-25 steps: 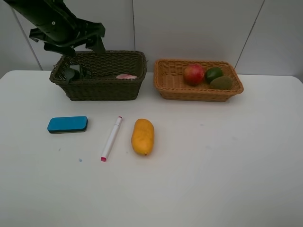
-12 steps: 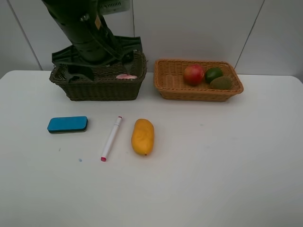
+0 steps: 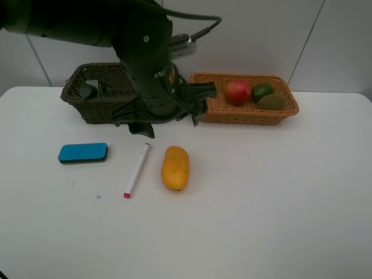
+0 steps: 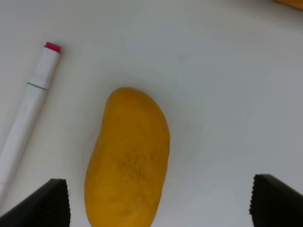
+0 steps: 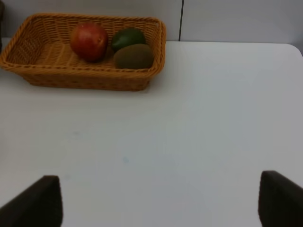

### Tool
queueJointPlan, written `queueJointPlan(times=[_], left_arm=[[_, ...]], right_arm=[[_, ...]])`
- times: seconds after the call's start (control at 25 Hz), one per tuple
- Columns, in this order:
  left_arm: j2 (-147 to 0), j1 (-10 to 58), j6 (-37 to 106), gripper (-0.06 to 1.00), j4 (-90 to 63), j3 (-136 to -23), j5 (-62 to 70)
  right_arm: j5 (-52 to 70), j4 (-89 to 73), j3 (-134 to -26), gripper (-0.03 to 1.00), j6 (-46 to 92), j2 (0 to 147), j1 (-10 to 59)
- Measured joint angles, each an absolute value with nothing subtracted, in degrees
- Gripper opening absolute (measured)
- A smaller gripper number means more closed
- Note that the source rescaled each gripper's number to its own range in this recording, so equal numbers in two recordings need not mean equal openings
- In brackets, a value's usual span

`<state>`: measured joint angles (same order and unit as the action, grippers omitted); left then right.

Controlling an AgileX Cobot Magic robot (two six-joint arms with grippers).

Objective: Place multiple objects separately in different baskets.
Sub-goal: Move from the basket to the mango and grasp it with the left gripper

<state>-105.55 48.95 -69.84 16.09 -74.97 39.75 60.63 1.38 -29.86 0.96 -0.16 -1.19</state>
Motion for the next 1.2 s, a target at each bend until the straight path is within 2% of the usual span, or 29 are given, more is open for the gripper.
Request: queueJointPlan(times=[0.52, 1.2], left_arm=[[-112.9, 49.2, -64.1, 1.00, 13.0, -75.1, 39.3], [-121.1, 46.7, -58.6, 1.00, 10.7, -82.0, 43.0]], right_arm=[[60.6, 1.4, -29.9, 1.00, 1.0, -0.2, -1.2], [60.6, 1.4, -29.9, 1.00, 1.0, -0.2, -1.2]])
